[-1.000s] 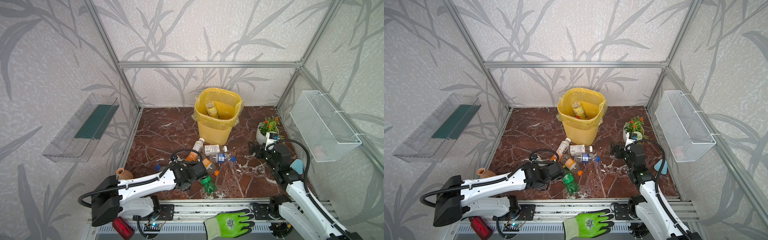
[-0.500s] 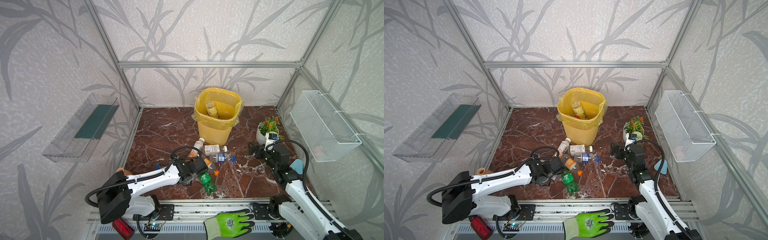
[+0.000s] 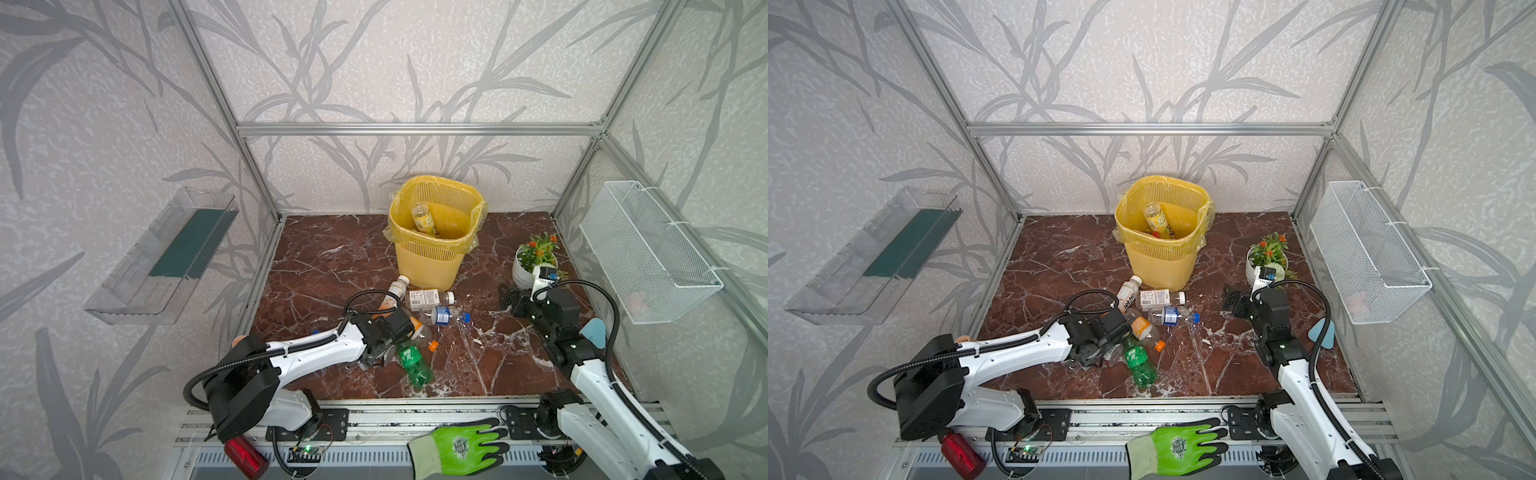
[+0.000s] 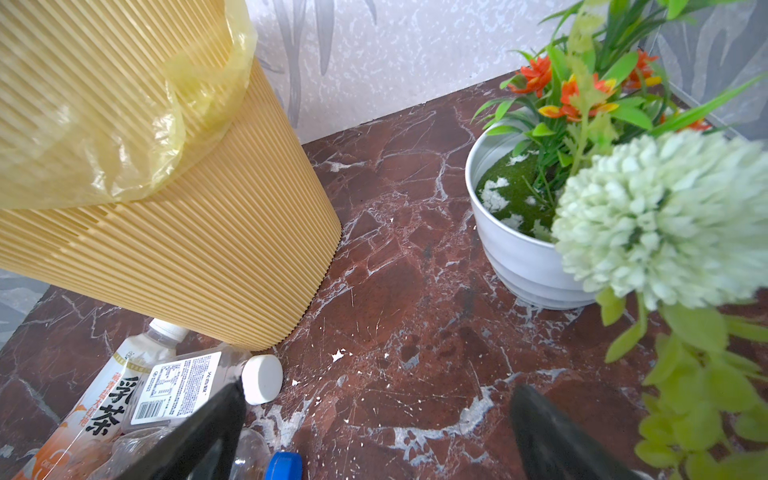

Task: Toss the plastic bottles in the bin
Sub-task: 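Close the left gripper on the yellow-and-red label bottle, then lift the yellow-and-red label bottle with the left gripper and drop it into the bin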

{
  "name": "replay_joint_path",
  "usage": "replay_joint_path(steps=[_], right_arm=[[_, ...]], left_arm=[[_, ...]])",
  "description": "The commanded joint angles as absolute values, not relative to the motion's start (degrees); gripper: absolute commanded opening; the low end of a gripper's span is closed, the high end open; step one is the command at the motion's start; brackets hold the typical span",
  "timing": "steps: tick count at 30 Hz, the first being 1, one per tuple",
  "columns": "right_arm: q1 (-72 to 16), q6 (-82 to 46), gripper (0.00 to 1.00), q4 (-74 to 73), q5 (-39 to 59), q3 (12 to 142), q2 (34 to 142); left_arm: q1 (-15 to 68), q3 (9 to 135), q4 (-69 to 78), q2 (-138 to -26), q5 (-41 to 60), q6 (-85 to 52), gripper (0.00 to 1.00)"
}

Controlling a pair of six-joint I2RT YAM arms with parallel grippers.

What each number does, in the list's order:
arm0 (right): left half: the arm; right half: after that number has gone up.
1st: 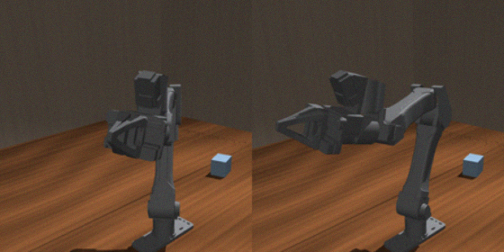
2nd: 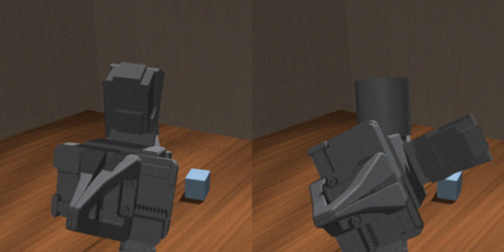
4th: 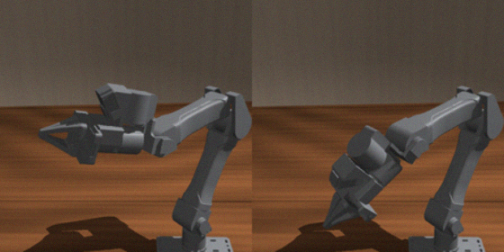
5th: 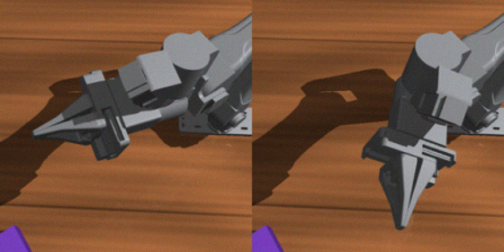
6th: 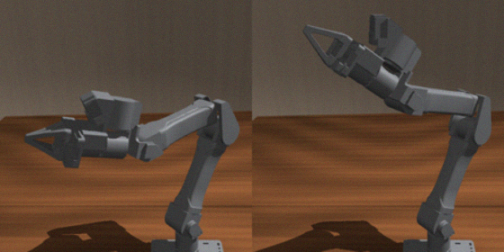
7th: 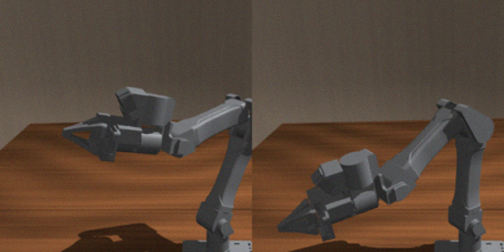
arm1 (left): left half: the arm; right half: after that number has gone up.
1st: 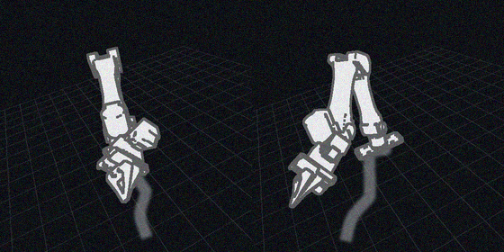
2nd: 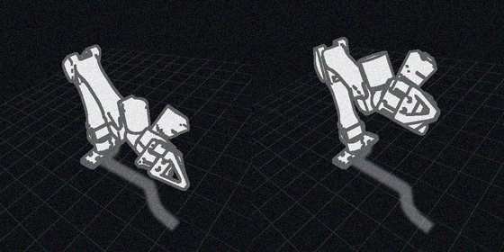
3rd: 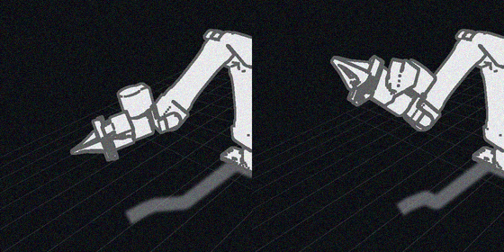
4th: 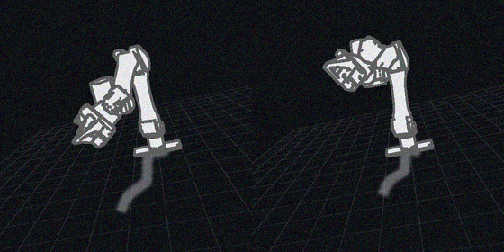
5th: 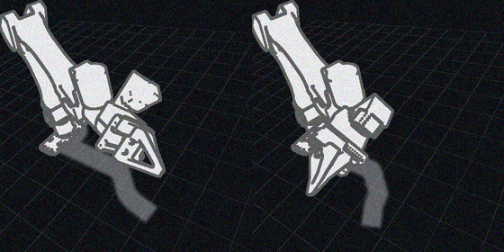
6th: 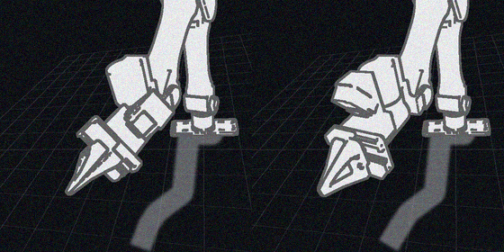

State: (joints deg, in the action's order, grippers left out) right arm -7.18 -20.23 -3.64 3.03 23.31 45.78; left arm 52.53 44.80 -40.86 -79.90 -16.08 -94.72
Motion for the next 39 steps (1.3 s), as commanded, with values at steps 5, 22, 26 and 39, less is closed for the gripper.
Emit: replay_joint_path(steps=[5,22,26,39], right_arm=[[-6.7,-20.8,0.99,-2.6,2.3,23.9,46.6],[-6.6,-20.8,0.99,-1.0,2.6,25.6,46.9],[-6.6,-20.8,0.99,-0.9,2.8,25.8,46.9],[-6.6,-20.8,0.99,-1.2,3.4,26.4,46.8]], left_arm=[[50.9,44.3,-39.0,-81.2,-14.1,-93.7,0.83],[47.9,40.4,-32.7,-81.7,-11.3,-90.4,0.79],[47.8,40.7,-33.0,-81.2,-11.6,-89.4,0.76],[47.9,44.9,-39.5,-74.0,-14.3,-84.9,0.61]])
